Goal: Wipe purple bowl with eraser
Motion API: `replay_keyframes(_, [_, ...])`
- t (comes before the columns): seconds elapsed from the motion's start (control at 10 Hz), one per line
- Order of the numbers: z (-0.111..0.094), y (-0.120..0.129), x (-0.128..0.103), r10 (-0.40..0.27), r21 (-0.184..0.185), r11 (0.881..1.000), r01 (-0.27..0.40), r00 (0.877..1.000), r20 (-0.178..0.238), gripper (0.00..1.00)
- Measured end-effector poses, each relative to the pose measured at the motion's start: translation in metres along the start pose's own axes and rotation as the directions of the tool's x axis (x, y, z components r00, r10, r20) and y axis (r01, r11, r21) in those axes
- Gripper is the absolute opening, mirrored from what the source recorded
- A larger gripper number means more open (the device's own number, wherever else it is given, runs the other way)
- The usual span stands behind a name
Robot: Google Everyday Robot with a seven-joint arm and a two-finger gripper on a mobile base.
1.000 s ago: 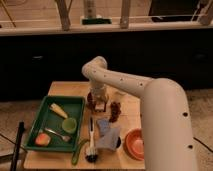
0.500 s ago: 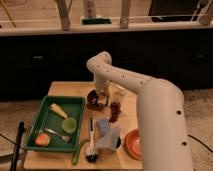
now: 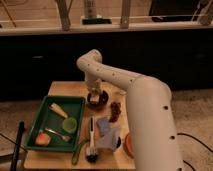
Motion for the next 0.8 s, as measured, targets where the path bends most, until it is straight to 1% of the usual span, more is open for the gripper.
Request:
replay_keyframes(0.1, [-0.001,-0.005,-0.002,-0.020,-0.002,1.000,0.020,1.000,-0.003,0.00])
replay_keyframes(0.3, [-0.002,-0.018,-0.016,-0.071,0.000,0.997,0.071,0.997,-0.003,0.00])
replay_keyframes(0.4, [-0.001,-0.016,-0.022,-0.082,-0.003,0.997,0.082,0.997,0.002,0.00])
replay_keyframes(0.6, [0.004,0.001,-0.040,-0.080,-0.011,0.997,0.081,0.996,0.028,0.00])
replay_keyframes(0.8, [0.010,0.027,-0.039,-0.043,-0.012,0.999,0.043,0.998,0.044,0.00])
